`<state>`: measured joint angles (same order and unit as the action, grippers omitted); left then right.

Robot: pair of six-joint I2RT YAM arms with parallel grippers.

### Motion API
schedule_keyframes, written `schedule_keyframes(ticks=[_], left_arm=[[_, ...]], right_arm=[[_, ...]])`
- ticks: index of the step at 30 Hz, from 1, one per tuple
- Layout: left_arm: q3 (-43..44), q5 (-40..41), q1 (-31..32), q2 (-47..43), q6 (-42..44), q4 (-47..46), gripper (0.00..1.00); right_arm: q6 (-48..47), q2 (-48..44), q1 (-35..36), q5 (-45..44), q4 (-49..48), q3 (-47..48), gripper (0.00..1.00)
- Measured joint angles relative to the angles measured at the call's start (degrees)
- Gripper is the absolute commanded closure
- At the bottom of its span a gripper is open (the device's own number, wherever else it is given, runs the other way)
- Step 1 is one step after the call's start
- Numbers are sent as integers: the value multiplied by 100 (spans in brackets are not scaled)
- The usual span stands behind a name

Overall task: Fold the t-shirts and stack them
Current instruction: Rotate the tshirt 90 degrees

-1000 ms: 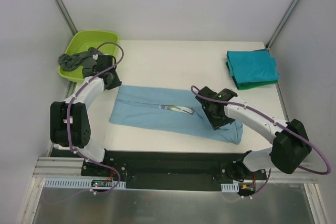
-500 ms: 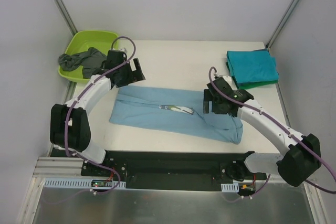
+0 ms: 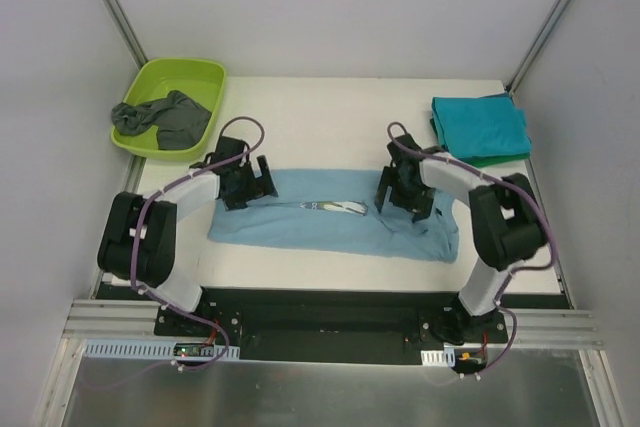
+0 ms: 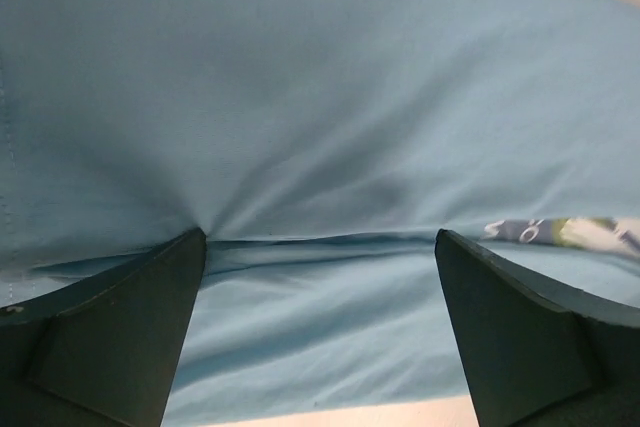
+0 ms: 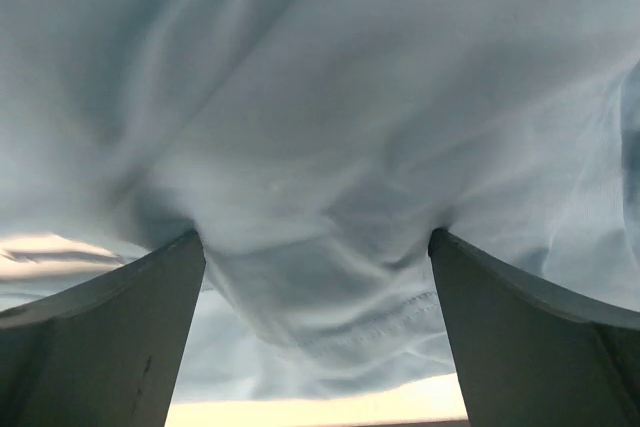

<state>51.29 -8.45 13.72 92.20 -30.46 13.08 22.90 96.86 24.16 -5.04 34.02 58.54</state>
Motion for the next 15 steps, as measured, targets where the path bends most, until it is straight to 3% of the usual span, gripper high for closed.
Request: schedule_keyframes(ticks=[5, 8, 12, 15], left_arm=[[-1075, -96, 267, -1084, -533, -186, 1], [-1410, -339, 925, -1541, -979, -28, 1], [-1132, -603, 2420, -1432, -1196, 227, 1], [-592, -634, 3126, -1357, -1141, 358, 1]], right_arm=[[-527, 1978, -109, 354, 485, 2697, 4], [-1038, 3477, -236, 866, 623, 5195, 4], [-1768, 5344, -391, 1429, 577, 8470, 4], [-2247, 5165, -457, 1513, 273, 8185, 4]])
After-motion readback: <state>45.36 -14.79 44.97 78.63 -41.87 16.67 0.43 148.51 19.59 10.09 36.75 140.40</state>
